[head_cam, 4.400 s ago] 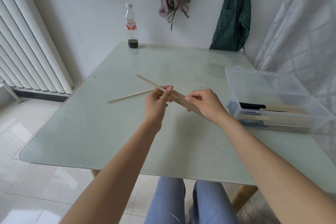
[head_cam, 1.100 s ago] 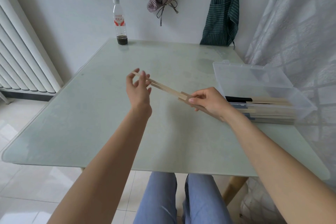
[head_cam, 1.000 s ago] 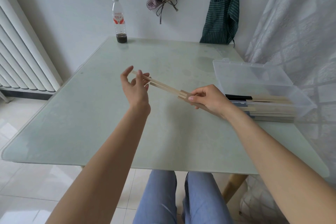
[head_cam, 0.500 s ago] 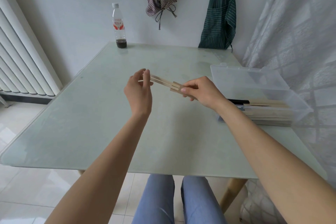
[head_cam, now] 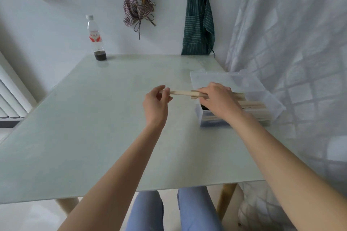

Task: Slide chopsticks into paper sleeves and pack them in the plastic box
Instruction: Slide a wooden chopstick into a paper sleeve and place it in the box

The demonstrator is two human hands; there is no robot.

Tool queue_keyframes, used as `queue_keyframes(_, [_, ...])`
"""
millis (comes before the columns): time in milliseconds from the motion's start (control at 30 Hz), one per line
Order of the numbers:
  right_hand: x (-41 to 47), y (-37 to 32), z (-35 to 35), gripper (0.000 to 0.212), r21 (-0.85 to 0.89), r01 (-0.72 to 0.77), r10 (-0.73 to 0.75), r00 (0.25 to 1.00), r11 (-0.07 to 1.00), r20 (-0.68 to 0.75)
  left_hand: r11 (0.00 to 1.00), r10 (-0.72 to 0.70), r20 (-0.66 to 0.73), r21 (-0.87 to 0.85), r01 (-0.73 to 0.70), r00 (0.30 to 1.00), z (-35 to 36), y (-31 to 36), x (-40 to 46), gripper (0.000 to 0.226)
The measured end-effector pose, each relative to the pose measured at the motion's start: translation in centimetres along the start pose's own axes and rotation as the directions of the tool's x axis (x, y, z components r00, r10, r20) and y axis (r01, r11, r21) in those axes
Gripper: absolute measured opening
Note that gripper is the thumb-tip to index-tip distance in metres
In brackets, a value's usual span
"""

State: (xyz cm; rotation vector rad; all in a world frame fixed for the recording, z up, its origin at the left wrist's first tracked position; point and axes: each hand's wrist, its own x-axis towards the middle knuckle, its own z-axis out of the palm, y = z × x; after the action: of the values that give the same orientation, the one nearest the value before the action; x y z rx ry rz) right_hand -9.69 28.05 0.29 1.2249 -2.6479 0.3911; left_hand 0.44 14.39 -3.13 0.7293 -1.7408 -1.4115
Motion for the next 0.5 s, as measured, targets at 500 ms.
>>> queue_keyframes(500, [-1.1, 11.1, 0.3, 0.034, 0.083, -0.315, 0.306, 0.946, 0.945, 0.11, 0.64, 0.1, 0.427, 0.664, -0.386, 0.899, 10.5, 1.5, -0.4, 0.028])
